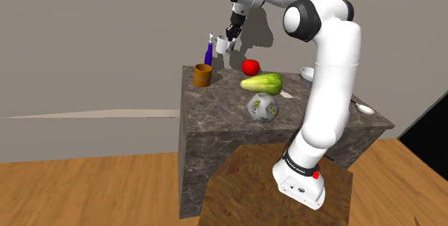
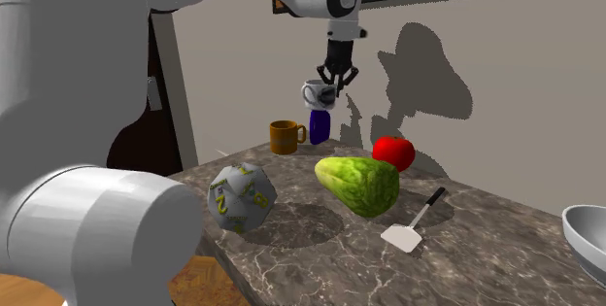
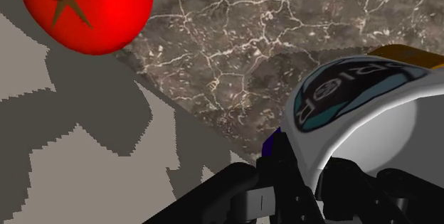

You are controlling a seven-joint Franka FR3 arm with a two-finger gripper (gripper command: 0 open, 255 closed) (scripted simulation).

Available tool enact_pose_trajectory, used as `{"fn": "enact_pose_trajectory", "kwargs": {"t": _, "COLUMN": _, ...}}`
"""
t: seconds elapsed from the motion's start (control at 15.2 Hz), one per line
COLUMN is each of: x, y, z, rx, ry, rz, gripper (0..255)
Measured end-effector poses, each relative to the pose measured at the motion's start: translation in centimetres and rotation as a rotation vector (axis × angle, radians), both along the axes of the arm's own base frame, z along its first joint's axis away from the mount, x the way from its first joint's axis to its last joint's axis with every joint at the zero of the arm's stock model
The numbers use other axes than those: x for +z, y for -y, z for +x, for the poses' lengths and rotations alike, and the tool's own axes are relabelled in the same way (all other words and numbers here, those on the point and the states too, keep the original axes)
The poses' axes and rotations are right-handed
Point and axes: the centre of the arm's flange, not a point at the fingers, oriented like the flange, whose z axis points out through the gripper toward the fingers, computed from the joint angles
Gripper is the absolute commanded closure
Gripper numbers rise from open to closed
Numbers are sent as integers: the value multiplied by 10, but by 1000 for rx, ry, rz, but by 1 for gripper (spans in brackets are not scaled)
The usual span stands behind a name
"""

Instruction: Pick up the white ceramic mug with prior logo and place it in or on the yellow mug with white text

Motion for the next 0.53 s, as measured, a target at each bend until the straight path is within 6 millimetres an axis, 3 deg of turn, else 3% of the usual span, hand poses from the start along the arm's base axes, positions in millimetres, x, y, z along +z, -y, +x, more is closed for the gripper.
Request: {"fn": "enact_pose_trajectory", "kwargs": {"t": 0.53, "x": 3, "y": -99, "z": 22, "rx": 0, "ry": 0, "rz": 0, "gripper": 255}}
